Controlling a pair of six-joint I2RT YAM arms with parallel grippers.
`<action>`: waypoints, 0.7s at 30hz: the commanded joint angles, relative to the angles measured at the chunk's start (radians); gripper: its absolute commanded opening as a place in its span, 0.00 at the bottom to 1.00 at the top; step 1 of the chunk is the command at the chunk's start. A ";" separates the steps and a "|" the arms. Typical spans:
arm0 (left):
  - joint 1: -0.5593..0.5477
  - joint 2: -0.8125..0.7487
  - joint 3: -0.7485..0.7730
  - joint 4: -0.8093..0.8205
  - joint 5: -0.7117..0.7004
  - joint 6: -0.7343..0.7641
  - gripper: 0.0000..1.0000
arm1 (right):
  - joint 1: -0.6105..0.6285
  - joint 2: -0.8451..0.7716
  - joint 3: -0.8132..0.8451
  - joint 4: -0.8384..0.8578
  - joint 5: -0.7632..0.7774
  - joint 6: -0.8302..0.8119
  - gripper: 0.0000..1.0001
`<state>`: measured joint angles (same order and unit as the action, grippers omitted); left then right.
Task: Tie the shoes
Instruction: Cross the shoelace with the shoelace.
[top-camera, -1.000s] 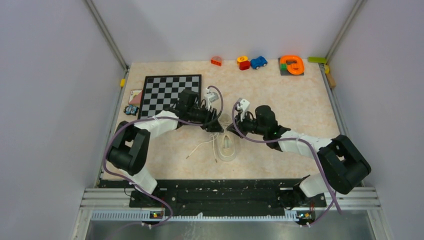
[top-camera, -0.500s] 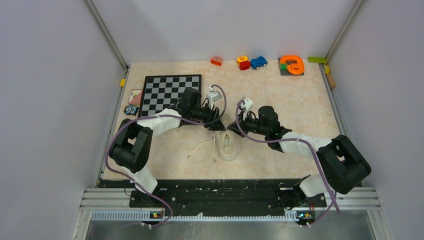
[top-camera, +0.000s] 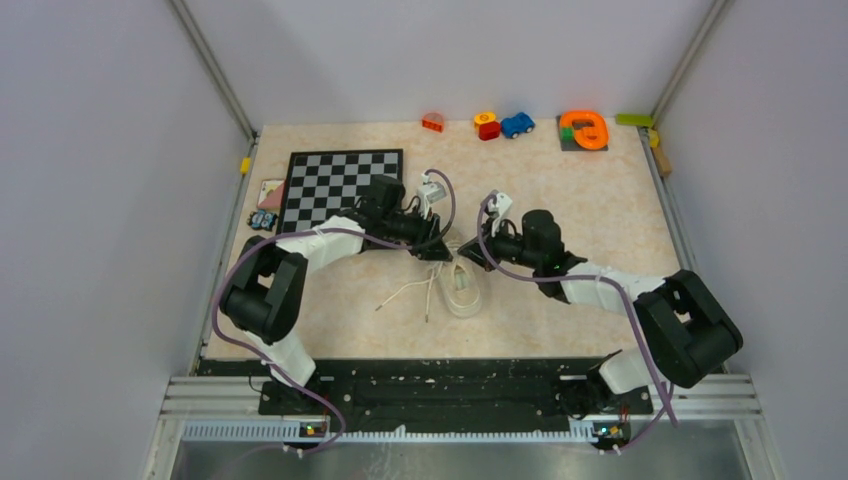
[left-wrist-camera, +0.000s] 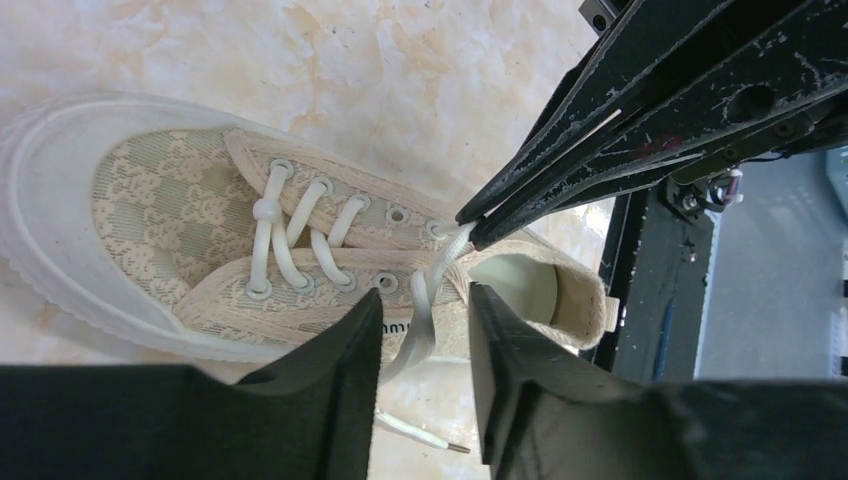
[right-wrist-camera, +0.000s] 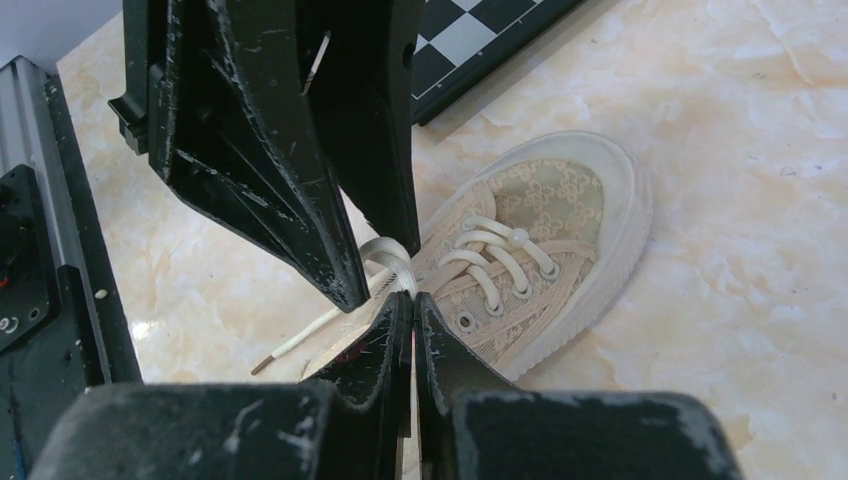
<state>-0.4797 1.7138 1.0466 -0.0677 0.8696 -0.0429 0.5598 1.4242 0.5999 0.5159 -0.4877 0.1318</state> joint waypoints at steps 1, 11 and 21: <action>-0.002 -0.012 0.038 0.025 0.005 -0.001 0.44 | -0.018 -0.019 -0.001 0.138 -0.032 0.025 0.00; -0.001 -0.006 0.044 0.059 0.011 -0.025 0.41 | -0.026 -0.016 -0.021 0.186 -0.039 0.060 0.00; -0.003 0.013 0.066 0.060 0.024 -0.025 0.36 | -0.046 0.001 -0.038 0.253 -0.057 0.111 0.00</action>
<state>-0.4797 1.7138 1.0771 -0.0509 0.8711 -0.0711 0.5327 1.4281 0.5495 0.6239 -0.5114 0.2123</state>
